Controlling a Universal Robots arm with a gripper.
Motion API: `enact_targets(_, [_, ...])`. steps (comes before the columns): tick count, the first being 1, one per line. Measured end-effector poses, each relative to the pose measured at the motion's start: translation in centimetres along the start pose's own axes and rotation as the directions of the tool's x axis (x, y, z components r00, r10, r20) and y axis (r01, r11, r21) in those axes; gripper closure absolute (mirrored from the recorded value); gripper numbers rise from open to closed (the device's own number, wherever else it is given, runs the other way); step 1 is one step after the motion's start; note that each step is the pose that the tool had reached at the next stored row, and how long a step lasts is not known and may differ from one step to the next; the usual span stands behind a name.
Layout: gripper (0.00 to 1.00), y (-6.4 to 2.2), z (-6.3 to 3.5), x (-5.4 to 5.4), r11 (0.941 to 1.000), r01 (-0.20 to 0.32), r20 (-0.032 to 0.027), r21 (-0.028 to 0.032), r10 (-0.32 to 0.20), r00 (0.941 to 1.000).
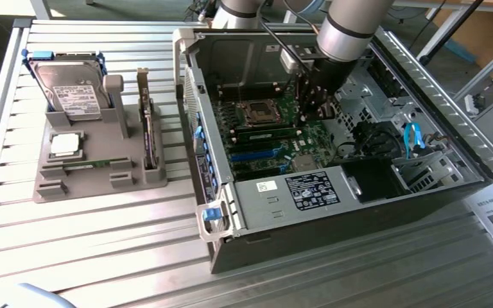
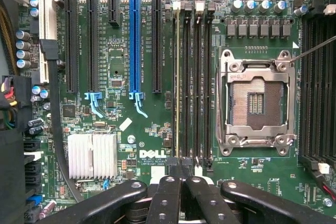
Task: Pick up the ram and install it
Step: 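Press down the ram until it locks into place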
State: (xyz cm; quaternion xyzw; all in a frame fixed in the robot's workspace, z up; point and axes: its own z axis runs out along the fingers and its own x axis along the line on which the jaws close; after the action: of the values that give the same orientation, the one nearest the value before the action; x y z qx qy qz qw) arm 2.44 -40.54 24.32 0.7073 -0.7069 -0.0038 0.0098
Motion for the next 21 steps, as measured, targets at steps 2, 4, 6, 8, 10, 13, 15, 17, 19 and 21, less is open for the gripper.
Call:
enact_targets(2, [0.9, 0.0, 0.0, -0.06, 1.0, 0.0, 0.0001, 0.0, 0.0, 1.0])
enact_targets(4, [0.9, 0.0, 0.0, -0.06, 1.0, 0.0, 0.0001, 0.0, 0.0, 1.0])
enact_targets(6, [0.9, 0.0, 0.04, -0.07, 1.0, 0.0, 0.0003, 0.0001, 0.0, 1.0])
enact_targets(8, [0.9, 0.0, 0.13, -0.07, 1.0, 0.0, 0.0007, 0.0001, 0.0, 1.0])
enact_targets(10, [0.9, 0.0, 0.22, -0.07, 1.0, 0.0, 0.0009, 0.0, 0.0, 1.0])
enact_targets(13, [0.9, -0.01, 0.38, -0.07, 1.0, 0.0, 0.0013, 0.0, 0.0, 1.0])
enact_targets(15, [0.9, -0.01, 0.42, -0.07, 1.0, 0.0, 0.0013, 0.0, 0.0, 1.0])
enact_targets(17, [0.9, -0.01, 0.42, -0.07, 1.0, 0.0, 0.0012, 0.0, 0.0, 1.0])
enact_targets(19, [0.9, -0.02, 0.48, -0.07, 1.0, 0.0, 0.0016, 0.0001, 0.0, 1.0])
enact_targets(21, [0.9, -0.02, 0.53, -0.07, 1.0, 0.0, 0.0015, 0.0, 0.0, 1.0])
